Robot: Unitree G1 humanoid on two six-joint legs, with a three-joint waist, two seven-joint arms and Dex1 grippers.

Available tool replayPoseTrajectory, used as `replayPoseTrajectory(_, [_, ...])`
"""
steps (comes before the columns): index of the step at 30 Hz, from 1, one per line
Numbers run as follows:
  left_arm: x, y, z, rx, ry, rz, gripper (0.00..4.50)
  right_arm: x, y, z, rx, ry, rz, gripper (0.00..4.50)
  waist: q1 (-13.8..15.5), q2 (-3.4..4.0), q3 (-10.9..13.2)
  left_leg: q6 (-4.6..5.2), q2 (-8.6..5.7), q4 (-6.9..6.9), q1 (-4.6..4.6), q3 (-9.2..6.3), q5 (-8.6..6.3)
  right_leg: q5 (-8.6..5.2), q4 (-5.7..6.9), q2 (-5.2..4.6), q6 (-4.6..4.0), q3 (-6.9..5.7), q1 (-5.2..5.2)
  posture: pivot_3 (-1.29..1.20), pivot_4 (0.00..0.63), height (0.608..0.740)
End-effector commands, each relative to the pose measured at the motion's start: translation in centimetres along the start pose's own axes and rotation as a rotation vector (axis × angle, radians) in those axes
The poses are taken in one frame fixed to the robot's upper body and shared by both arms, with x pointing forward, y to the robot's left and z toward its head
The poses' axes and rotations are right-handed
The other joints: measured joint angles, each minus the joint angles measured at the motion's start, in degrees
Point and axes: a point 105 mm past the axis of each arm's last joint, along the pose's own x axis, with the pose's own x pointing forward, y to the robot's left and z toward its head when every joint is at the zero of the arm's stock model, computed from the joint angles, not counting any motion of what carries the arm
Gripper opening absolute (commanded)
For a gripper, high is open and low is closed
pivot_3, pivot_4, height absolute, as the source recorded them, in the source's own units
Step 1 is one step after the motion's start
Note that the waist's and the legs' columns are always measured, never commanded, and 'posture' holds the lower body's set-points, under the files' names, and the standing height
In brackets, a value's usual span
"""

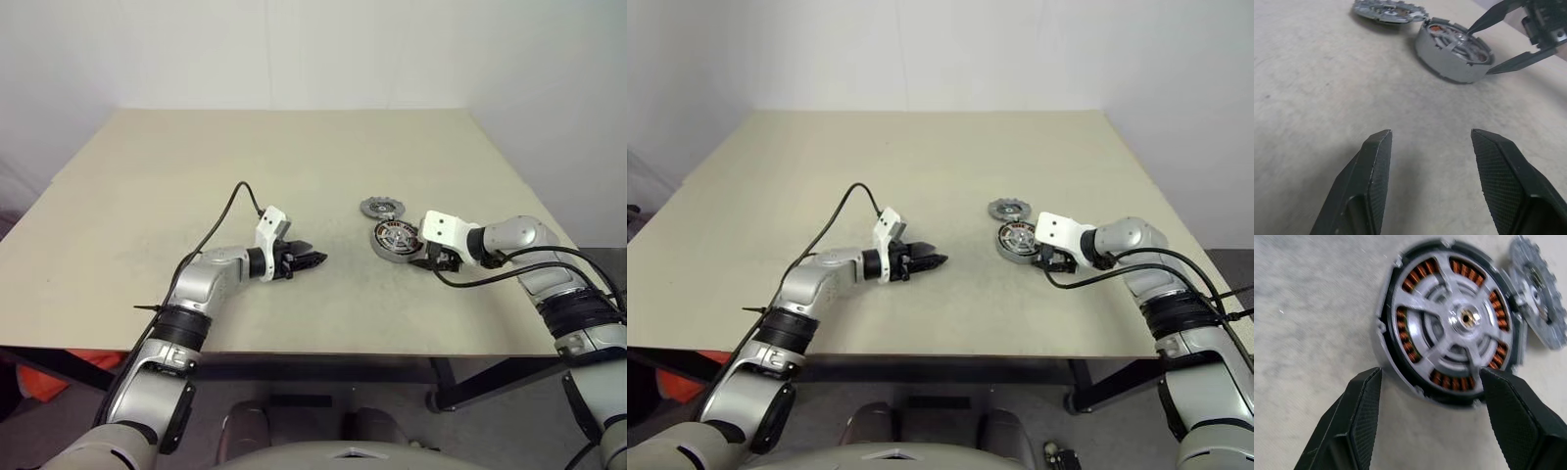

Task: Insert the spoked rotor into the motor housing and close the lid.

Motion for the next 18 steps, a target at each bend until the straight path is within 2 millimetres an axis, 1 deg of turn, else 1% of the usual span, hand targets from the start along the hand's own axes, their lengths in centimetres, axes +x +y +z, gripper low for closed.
replayPoseTrajectory(1, [-0.7,0.0,1.2,0.036,-0.039,0.015,2.73,-0.2,-0.2,1.7,-0.074,-0.039,0.005,3.26,0.0,0.0,0.0,0.0,0.0,0.0,0.0,0.0,0.0,0.0,0.0,0.0,0.0,0.0,0.0,0.0,0.0,0.74])
replayPoseTrajectory(5, [-0.8,0.0,1.1,0.035,-0.038,0.02,2.73,-0.1,0.2,2.3,-0.066,-0.066,0.025,3.26,0.0,0.0,0.0,0.01,0.0,0.0,0.01,0.0,0.0,0.0,0.0,0.0,0.0,0.0,0.0,0.0,0.0,0.74])
replayPoseTrajectory(10, [-0.8,0.0,1.2,0.04,-0.036,0.024,2.73,0.0,1.0,1.0,-0.041,-0.026,0.053,3.26,0.1,0.0,0.0,0.01,0.01,0.0,0.03,0.01,-0.01,0.0,-0.01,0.0,0.0,0.0,0.02,0.0,0.0,0.74])
replayPoseTrajectory(18, [-0.8,-0.1,1.1,0.04,-0.028,0.023,2.73,-0.5,1.0,0.2,-0.031,-0.001,0.042,3.26,0.1,0.0,0.0,0.01,0.01,0.0,0.08,0.01,-0.01,0.0,-0.02,0.0,0.0,0.0,0.09,0.0,0.0,0.74])
